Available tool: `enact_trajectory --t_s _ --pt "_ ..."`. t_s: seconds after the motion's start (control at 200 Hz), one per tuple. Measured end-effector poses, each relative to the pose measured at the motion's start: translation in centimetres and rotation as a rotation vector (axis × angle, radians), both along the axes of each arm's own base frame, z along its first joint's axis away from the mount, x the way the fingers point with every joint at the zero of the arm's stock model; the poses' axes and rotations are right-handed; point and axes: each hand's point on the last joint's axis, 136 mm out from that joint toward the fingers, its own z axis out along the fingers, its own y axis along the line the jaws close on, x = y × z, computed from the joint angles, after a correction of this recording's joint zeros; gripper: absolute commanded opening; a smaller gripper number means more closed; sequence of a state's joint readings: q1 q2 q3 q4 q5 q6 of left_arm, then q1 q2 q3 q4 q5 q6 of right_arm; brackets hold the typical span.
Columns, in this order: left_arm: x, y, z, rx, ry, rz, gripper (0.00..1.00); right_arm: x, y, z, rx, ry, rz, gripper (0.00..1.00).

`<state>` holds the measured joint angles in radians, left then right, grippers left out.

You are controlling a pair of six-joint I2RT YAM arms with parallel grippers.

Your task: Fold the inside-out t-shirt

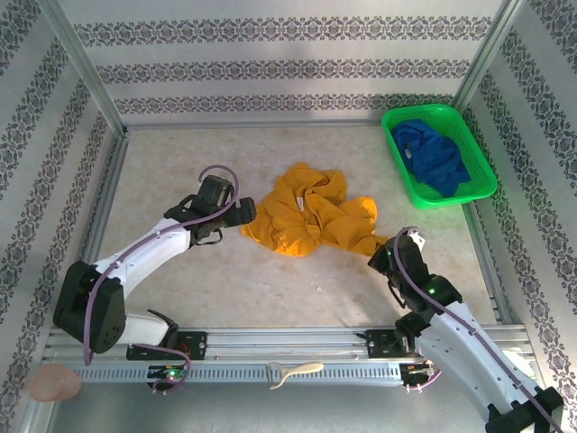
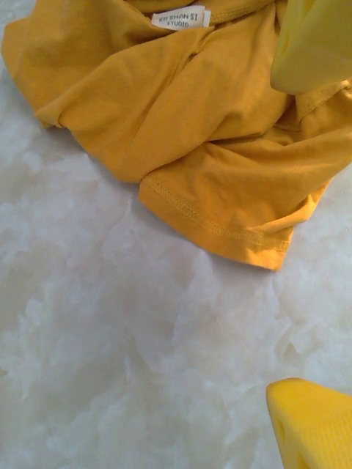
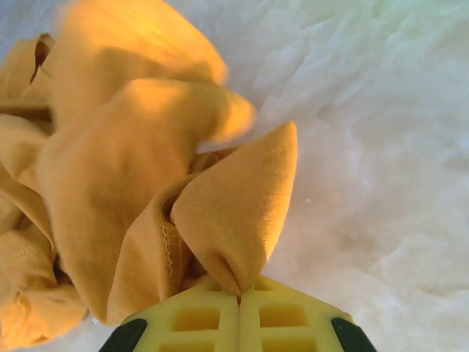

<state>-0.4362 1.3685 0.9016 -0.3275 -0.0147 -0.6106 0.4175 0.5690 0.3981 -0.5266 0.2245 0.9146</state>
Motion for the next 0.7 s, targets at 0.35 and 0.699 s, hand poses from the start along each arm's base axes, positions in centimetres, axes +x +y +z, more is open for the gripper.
enact_trajectory --t_s 0.35,0.699 --pt "-3.5 -8.4 -5.8 0.018 0.123 -0.182 0.94 3.7 1.5 1.1 -0.006 0.041 0.045 0.0" --pt "-5.2 -13.0 -6.1 0.031 0.045 -0.118 0.83 4.8 1.5 1.9 0.047 0.005 0.047 0.0"
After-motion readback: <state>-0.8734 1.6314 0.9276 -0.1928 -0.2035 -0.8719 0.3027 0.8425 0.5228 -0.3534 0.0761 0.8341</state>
